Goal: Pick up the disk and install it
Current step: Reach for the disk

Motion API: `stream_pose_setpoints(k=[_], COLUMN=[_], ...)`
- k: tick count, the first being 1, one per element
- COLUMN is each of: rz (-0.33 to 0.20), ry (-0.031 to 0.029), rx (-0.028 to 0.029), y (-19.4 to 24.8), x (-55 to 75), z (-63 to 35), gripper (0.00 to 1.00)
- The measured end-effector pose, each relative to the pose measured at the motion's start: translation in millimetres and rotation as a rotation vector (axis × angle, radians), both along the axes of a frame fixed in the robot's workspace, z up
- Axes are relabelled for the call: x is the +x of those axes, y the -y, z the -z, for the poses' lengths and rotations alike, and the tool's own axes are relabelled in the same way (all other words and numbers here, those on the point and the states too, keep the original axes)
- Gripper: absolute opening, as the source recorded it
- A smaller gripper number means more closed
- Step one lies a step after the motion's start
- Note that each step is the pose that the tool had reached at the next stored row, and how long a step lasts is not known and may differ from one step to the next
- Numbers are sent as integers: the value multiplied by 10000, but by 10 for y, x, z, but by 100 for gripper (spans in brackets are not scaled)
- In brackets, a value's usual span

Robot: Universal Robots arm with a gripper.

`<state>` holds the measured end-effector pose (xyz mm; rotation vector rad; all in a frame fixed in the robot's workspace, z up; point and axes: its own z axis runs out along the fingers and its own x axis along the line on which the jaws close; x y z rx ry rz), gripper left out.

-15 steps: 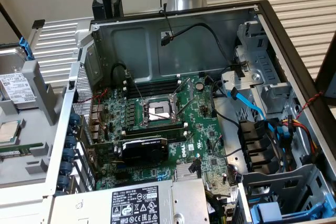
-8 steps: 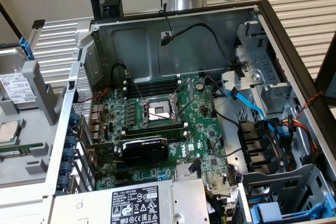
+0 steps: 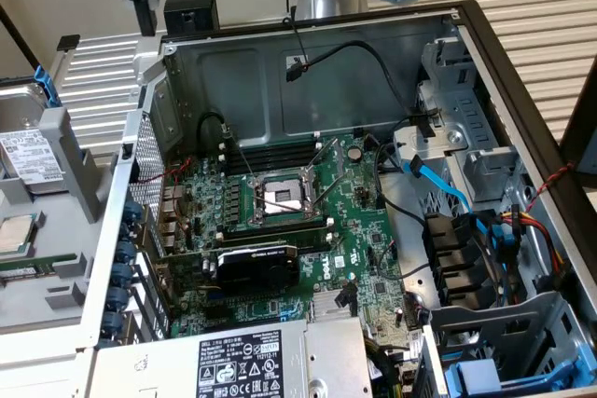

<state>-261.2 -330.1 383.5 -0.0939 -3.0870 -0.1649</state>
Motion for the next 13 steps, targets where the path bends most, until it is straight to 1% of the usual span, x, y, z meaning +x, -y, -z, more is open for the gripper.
stream_pose_setpoints(k=[6, 7, 8, 9, 11, 12, 13], rz=[-2, -2, -2, -3, -8, -8, -8], ry=[-1, -7, -19, -30, -52, -54, -49], rx=[-84, -113, -177, -267, -505, -614, -700], y=[-74, -82, -86, -87, -90, -93, -101], x=[-268, -315, -363, -404, -484, -519, -543], z=[40, 45, 47, 47, 48, 50, 55], gripper=[11, 11, 11, 11, 11, 11, 11])
